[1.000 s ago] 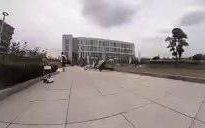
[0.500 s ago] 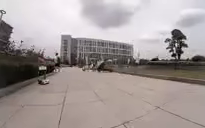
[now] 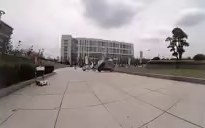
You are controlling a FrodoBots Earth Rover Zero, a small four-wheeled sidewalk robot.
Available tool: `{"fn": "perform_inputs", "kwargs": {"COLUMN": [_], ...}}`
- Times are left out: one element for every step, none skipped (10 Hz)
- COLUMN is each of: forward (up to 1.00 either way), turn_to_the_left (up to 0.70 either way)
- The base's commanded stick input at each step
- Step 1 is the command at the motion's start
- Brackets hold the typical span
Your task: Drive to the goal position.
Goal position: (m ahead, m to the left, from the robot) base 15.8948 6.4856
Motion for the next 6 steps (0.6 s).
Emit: {"fn": "perform_inputs", "kwargs": {"forward": [0.0,0.0,0.16,0.45,0.45,0.45], "turn_to_the_left": [0.0,0.0,0.0,0.0,0.0,0.0]}}
